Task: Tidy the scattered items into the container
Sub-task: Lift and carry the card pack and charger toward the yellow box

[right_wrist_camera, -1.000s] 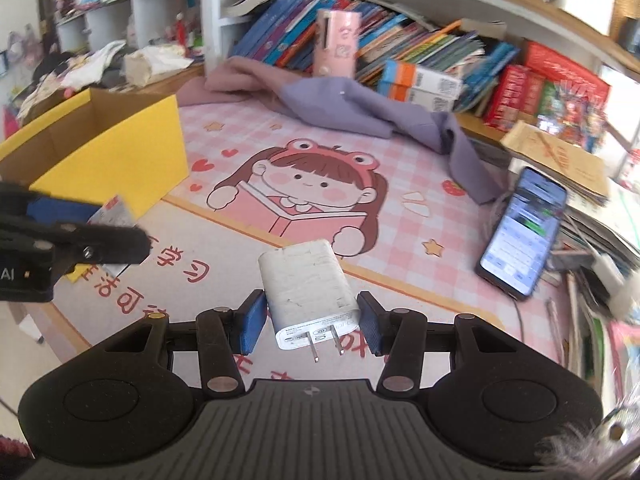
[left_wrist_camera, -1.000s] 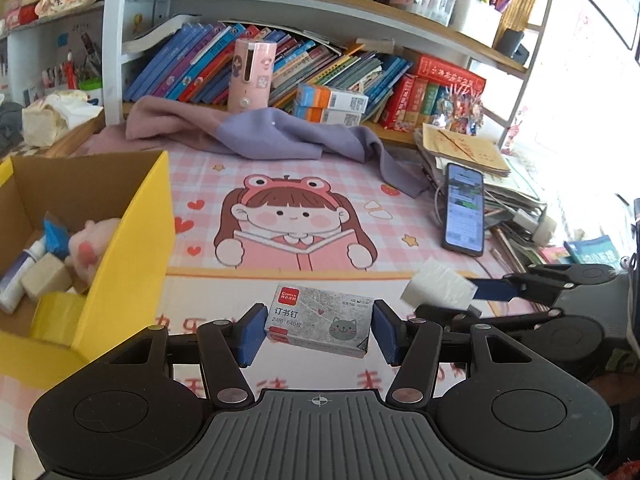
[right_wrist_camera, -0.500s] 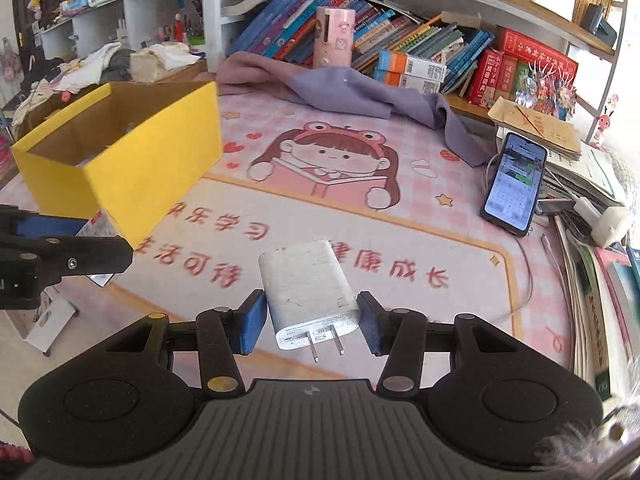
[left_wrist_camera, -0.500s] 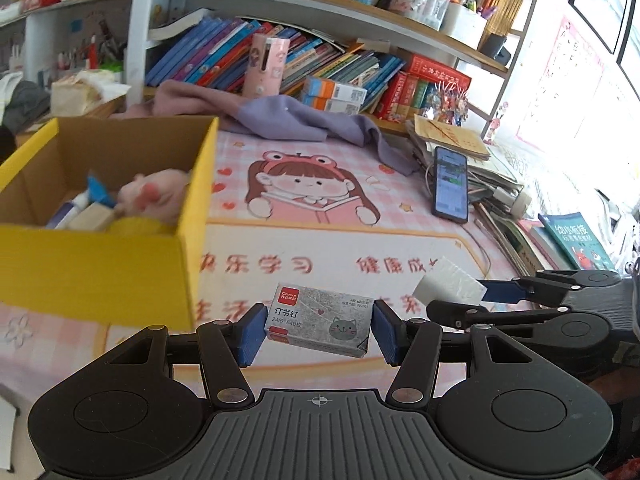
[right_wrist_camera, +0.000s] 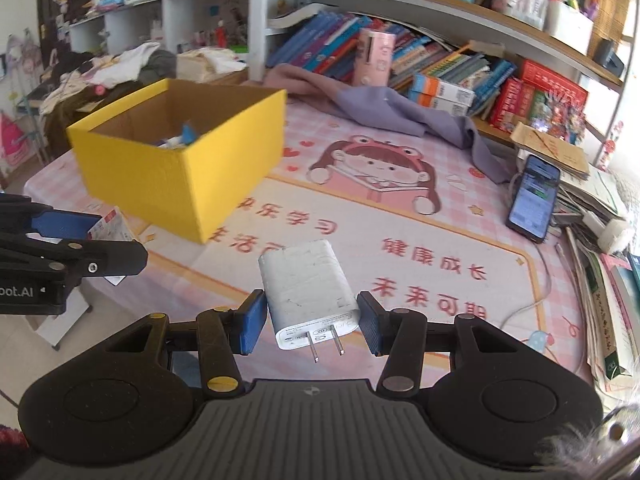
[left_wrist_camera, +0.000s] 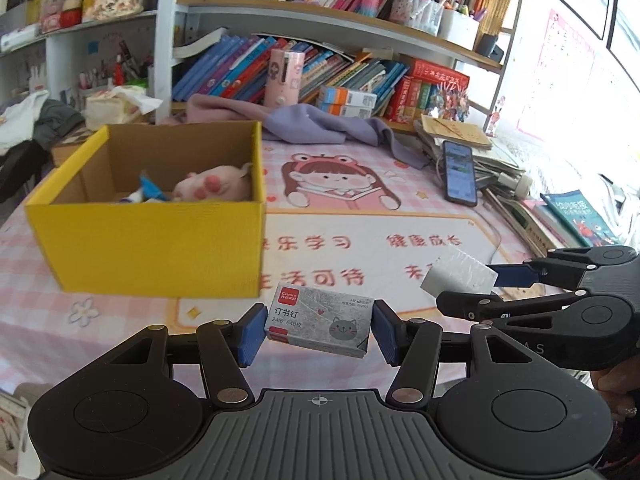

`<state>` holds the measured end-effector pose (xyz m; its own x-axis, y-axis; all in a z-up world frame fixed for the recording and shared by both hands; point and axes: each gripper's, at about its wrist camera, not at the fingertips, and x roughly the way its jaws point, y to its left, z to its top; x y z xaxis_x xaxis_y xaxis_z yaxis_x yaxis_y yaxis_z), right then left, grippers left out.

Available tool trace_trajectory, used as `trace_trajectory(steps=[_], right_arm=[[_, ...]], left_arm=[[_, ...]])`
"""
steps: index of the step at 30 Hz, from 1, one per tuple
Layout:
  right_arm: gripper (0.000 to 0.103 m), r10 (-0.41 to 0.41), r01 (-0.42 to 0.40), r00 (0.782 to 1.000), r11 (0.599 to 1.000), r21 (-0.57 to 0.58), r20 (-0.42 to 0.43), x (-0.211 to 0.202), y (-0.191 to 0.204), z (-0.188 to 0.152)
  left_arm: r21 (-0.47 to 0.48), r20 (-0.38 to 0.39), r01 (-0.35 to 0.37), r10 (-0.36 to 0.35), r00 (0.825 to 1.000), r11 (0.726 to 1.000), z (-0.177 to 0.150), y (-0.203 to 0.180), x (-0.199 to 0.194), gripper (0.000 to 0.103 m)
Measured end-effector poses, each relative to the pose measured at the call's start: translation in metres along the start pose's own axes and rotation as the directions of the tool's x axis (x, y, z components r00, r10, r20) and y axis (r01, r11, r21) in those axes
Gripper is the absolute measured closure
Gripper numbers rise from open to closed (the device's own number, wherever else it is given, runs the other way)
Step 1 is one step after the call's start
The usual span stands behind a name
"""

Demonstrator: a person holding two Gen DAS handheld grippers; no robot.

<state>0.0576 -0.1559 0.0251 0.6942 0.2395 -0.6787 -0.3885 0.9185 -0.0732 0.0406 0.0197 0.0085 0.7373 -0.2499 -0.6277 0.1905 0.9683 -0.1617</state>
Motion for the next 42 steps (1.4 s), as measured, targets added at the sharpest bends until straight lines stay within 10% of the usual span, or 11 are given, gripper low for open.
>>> trace_trajectory(steps=[42], right_arm=[[0.056, 0.240, -0.241, 0.970, 0.940, -0.242, -0.034, 0.011, 0.128, 0.023]], left_arm=[[-0.139, -0.021, -0.181, 0.180, 0.983, 0.974, -0.034, 0.099, -0.059, 0.047]])
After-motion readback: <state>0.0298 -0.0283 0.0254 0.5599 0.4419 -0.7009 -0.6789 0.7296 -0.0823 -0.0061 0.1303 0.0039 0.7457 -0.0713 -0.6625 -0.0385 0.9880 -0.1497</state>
